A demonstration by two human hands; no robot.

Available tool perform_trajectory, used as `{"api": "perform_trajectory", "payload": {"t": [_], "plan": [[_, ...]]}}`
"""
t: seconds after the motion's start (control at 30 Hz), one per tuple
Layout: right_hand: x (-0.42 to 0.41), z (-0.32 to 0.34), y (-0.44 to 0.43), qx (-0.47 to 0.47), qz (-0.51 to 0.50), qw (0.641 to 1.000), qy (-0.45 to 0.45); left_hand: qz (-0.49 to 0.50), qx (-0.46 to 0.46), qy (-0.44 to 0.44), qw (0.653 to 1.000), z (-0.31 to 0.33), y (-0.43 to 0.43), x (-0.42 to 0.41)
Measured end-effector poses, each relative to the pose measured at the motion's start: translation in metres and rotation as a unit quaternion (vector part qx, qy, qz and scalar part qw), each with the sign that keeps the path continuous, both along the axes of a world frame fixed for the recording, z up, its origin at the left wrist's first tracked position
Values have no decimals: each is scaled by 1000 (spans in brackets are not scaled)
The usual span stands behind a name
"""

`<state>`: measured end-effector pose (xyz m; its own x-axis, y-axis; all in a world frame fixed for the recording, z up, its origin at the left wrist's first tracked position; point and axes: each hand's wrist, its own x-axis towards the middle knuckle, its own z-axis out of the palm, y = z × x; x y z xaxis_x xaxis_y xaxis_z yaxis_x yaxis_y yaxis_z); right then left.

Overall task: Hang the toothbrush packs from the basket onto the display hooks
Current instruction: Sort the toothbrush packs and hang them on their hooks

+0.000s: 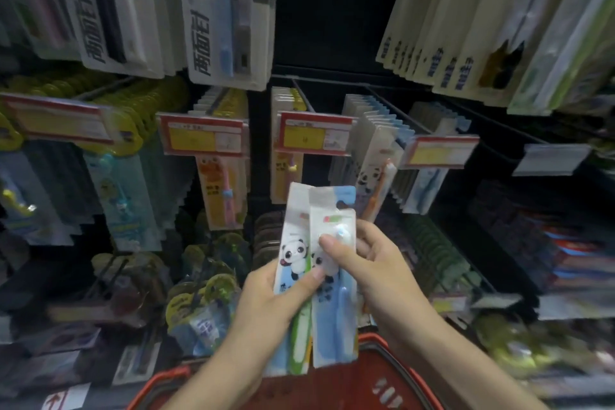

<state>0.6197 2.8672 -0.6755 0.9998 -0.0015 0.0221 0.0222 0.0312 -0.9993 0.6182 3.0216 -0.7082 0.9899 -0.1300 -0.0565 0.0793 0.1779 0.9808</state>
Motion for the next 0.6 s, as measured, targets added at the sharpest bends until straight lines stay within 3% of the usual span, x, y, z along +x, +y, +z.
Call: {"api": "perform_trajectory", "payload": {"t": [0.2, 0.6], "plan": [[-5, -12, -10, -78, -45, 996, -21, 61, -40, -6, 997, 2, -7, 7], [4, 4, -45, -50, -146, 987, -35, 40, 13, -27, 999, 3, -12, 11]]}}
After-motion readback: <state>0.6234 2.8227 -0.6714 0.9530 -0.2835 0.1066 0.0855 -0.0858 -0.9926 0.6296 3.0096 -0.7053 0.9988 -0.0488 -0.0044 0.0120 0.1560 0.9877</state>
